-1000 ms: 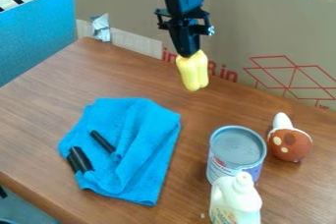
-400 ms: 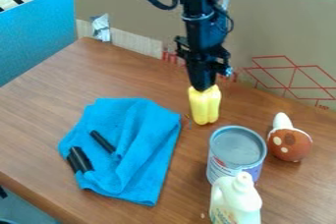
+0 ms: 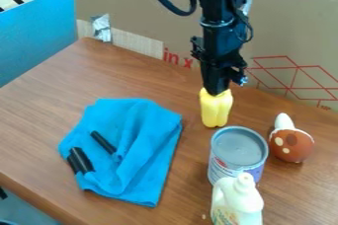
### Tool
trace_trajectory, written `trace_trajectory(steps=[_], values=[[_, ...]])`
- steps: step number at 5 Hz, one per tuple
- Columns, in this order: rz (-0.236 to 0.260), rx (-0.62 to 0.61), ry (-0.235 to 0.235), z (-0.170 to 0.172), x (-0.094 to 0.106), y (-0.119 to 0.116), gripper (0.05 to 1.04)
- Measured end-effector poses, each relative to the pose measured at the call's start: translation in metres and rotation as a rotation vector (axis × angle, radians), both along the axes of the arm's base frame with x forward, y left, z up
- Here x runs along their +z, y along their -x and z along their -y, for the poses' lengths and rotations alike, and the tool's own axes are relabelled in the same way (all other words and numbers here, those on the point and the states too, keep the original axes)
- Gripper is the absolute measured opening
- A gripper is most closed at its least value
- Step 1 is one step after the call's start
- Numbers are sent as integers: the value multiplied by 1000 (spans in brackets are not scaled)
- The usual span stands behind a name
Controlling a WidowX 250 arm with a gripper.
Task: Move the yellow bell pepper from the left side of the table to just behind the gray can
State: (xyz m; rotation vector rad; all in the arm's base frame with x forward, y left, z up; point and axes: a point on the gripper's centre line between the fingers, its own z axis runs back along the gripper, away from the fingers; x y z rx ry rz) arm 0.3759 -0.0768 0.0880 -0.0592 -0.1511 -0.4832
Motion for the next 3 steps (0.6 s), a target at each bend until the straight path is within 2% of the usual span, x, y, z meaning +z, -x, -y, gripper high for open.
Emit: trace_trajectory(steps=[1,2,3], values=[[-9,4,-5,-1,0,1,381],[-22,38,45,-5,1,1,699],[26,67,73,-11,22,4,975]])
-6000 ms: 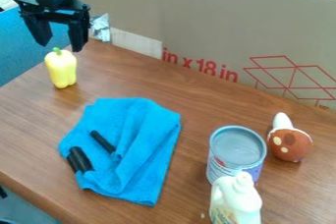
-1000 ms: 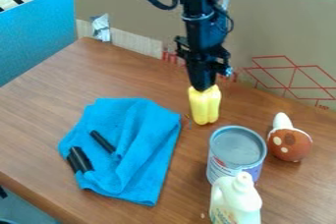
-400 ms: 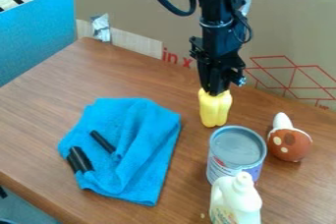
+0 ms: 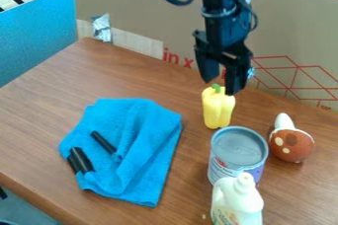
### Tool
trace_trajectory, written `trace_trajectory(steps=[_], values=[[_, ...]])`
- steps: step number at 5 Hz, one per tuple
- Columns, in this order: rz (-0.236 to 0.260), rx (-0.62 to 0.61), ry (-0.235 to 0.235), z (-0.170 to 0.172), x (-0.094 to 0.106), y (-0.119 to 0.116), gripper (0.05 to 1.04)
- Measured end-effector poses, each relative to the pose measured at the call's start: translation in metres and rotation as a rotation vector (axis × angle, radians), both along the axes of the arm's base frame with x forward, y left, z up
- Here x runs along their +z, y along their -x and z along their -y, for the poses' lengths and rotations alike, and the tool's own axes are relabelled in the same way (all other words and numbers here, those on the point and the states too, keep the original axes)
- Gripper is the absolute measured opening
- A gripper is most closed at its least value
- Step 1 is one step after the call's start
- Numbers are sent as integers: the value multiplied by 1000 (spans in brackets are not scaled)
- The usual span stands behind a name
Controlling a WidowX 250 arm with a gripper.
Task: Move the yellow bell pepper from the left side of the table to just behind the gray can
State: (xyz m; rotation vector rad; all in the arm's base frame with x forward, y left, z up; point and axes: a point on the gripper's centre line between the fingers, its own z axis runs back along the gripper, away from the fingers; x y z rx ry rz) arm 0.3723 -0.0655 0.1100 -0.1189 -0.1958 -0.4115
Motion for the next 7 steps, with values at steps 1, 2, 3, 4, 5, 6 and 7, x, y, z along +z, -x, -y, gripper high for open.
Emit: trace_trajectory(steps=[1,2,3,4,5,6,7], values=[[66,58,11,-20,25,15,1009],[121,254,-62,-68,39,47,1005],[58,472,-126,-110,20,80,1002],[-7,509,-57,-156,2,89,1002],[-11,521,-53,-161,1,90,1002],[-11,521,-53,-161,1,90,1002],[-12,520,-52,-160,0,90,1002]])
